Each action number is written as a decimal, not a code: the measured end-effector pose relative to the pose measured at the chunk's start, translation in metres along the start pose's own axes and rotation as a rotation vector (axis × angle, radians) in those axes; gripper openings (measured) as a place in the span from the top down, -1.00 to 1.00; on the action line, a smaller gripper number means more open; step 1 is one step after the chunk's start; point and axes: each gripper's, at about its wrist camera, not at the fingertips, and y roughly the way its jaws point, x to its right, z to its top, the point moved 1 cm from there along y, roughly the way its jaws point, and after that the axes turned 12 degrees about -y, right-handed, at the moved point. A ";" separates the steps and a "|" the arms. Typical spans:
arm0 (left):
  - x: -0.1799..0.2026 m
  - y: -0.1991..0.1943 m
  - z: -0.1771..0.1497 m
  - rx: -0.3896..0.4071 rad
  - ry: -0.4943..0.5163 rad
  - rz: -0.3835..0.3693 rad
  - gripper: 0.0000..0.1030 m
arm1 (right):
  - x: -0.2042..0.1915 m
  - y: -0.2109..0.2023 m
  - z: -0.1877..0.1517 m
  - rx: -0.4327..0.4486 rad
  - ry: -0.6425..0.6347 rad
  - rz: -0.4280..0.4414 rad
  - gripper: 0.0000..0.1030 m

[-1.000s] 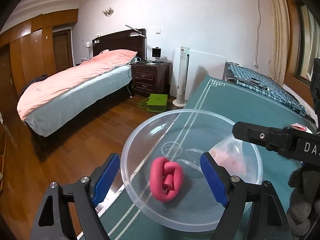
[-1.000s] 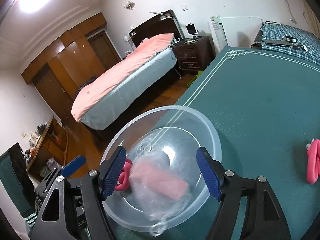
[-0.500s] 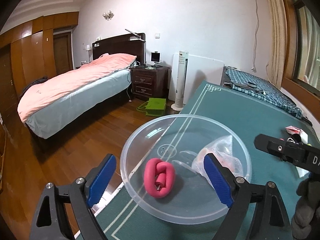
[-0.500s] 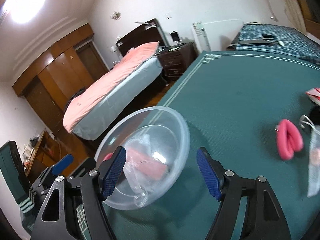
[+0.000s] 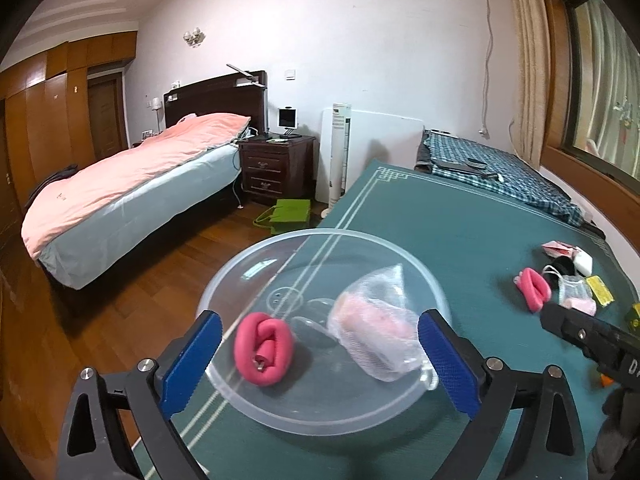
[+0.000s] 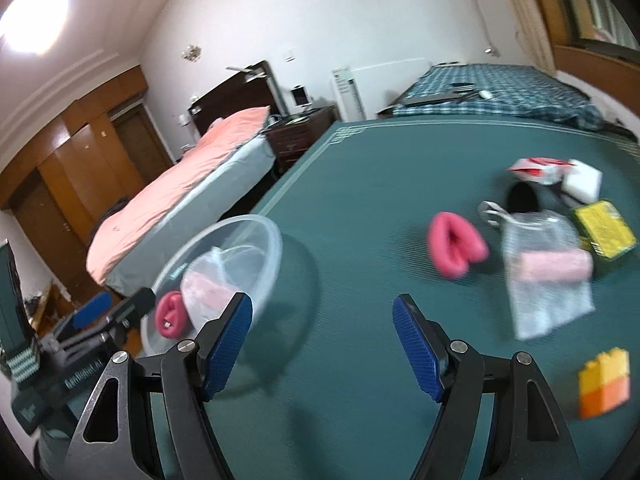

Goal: Organize objects
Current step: 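Move the right gripper to the orange-yellow block and grasp it, then grasp the mesh bag with pink roller using the left gripper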

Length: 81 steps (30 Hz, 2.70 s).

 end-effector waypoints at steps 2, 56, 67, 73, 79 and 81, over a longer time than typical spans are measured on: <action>0.006 -0.001 -0.001 -0.002 0.004 -0.011 -0.97 | 0.007 -0.010 -0.007 0.005 0.000 -0.039 -0.44; 0.140 0.006 -0.052 -0.120 0.229 -0.192 -0.98 | 0.148 -0.059 -0.077 -0.086 0.243 -0.338 -0.44; 0.155 0.015 -0.056 -0.138 0.258 -0.208 -0.98 | 0.140 -0.043 -0.072 -0.129 0.178 -0.340 0.03; 0.168 0.029 -0.060 -0.217 0.263 -0.251 -0.98 | 0.143 -0.046 -0.075 -0.132 0.169 -0.356 0.30; 0.188 0.039 -0.061 -0.237 0.304 -0.283 -0.98 | 0.152 -0.061 -0.082 -0.139 0.191 -0.367 0.30; 0.198 0.043 -0.062 -0.253 0.321 -0.303 -0.98 | 0.154 -0.066 -0.085 -0.143 0.191 -0.373 0.30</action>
